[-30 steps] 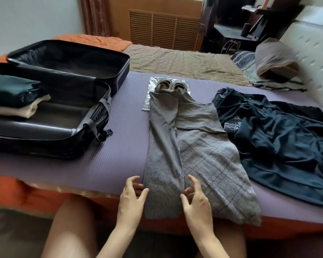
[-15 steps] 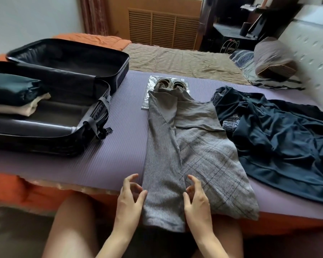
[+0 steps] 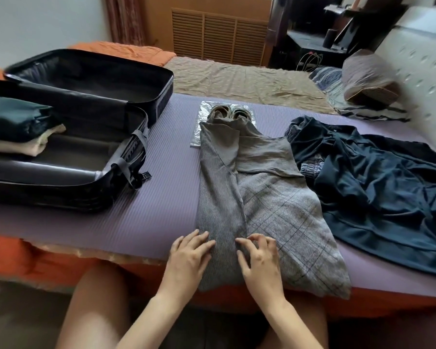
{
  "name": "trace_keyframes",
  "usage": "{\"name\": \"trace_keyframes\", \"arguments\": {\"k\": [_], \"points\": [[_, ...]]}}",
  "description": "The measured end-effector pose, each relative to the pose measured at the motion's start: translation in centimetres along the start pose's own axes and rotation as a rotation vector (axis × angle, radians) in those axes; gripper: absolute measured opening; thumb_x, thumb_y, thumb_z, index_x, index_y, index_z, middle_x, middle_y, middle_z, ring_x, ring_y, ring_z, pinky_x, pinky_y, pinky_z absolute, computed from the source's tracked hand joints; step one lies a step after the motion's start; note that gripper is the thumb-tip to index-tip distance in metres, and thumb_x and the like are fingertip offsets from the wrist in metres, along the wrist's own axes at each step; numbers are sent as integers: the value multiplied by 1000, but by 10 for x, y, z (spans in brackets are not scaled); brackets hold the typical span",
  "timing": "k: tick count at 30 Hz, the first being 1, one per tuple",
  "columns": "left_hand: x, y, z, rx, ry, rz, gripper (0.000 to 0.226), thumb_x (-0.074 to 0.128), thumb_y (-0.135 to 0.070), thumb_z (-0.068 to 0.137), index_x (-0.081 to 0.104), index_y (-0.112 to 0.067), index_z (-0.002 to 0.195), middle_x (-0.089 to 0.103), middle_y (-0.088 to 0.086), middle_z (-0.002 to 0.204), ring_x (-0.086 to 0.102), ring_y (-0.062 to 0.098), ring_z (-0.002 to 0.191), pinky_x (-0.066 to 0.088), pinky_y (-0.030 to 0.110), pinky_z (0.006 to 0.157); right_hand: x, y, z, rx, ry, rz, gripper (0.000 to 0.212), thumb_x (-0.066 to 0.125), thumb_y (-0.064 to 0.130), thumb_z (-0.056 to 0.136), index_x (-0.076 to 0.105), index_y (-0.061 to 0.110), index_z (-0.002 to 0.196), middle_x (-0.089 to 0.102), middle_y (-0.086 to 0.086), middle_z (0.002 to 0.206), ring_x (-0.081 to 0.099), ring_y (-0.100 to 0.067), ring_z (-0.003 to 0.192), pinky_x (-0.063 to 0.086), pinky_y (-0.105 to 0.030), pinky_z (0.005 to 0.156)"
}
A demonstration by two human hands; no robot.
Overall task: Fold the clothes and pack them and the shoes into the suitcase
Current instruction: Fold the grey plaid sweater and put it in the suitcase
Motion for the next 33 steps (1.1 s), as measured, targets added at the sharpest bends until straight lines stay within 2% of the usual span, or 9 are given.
{"name": "trace_keyframes", "arguments": {"k": [3,5,7,12,16,20,24,28,33], "points": [[-9,11,19,-69,-38,-92,19,58,-23,89,69,-21,104,67,-8,104,60,13,106,42,33,97,-9,-3,26,67,73,111,24,59,28,91,65,21,113,54,0,110,33,-12,109,34,-28,96],[-13,16,39,-72,-46,-85,26,65,-12,85,67,-16,111,64,-1,116,55,19,117,39,40,103,-15,-1,54,110,59,184,28,56,30,93,61,20,119,57,1,112,38,-14,111,32,-25,93],[-12,19,62,-51,10,-72,34,61,-11,88,61,-16,122,54,5,134,43,23,131,25,40,112,-14,1,88,167,61,208,33,55,33,94,57,19,123,60,1,112,43,-16,111,33,-25,89],[9,22,112,-54,251,-10,54,38,-32,100,19,-21,149,7,1,158,1,14,146,-4,34,117,16,6,161,332,149,179,46,60,46,88,52,21,126,66,-5,109,45,-25,115,37,-34,88],[30,30,125,-80,454,161,61,22,-48,99,-1,-25,150,-9,-2,158,-11,12,145,-11,44,116,28,5,184,373,146,112,35,64,26,87,55,23,121,60,-11,114,45,-28,116,36,-32,93],[36,35,122,-138,489,284,62,13,-55,97,-7,-28,149,-13,-6,157,-14,9,144,-12,48,115,24,0,179,256,24,-52,30,60,22,89,55,23,118,59,-4,114,45,-22,114,30,-30,97],[26,30,145,-180,337,301,61,20,-52,98,9,-23,151,5,0,159,1,15,146,-5,41,117,30,4,182,47,20,-86,46,57,16,90,48,23,135,48,0,129,34,-21,122,27,-32,107],[32,38,187,-106,288,257,63,14,-52,97,-2,-23,150,-13,3,158,-16,16,144,-12,37,114,45,10,197,-109,225,-95,44,48,29,96,44,26,140,40,7,147,22,-17,139,11,-34,113],[59,62,202,-195,475,302,60,19,-49,99,3,-23,151,-8,0,159,-10,16,145,-9,47,114,62,-1,196,-80,365,-160,45,38,39,99,39,29,143,32,8,152,18,-16,143,6,-36,113]]}}
Point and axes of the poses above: each hand's wrist, its own z-axis towards the middle knuckle, its own x-axis out of the palm, y = z × x, the point moved 4 cm from there along z, towards the middle knuckle
